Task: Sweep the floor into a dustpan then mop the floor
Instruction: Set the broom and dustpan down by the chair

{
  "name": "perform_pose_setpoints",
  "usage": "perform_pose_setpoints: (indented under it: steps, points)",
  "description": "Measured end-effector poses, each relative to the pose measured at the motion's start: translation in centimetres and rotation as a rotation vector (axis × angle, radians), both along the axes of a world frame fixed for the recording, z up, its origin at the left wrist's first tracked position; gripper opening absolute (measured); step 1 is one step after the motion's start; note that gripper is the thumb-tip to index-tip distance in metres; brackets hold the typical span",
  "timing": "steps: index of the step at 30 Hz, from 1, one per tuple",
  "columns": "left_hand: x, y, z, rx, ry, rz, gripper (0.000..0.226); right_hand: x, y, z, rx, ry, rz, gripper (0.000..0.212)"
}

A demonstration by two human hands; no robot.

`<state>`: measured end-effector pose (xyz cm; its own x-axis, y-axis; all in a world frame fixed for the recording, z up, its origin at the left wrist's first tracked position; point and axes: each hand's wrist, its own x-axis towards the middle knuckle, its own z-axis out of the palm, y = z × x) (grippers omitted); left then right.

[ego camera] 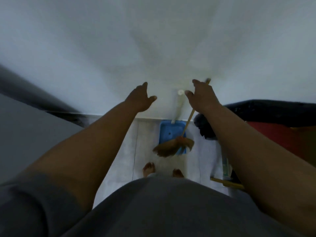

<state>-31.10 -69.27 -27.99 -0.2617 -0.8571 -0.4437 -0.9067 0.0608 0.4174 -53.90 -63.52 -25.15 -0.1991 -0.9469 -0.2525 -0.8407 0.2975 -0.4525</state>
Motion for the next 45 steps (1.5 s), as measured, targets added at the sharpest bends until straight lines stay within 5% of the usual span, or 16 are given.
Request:
perform_pose_setpoints:
  steps: [14, 25, 35, 45]
  points:
    - [4.1, -1.8, 11.8, -0.353, -0.150, 0.002, 0.083, 1.9, -4.0, 11.2, -0.312, 0.333, 0.180, 0.071]
    - [3.1, 2.6, 15.3, -0.419, -0.213, 0.115, 0.084, 0.5, -3.1, 14.1, -0.381, 0.350, 0.327, 0.074]
    - [3.9, 11.8, 16.8, -0.458, -0.316, 0.253, 0.084, 3.7, 0.8, 12.9, -0.408, 0.288, 0.566, 0.075]
    - [11.8, 28.8, 14.2, -0.307, -0.363, 0.639, 0.085, 16.3, 9.8, 11.2, -0.430, 0.210, 0.991, 0.073]
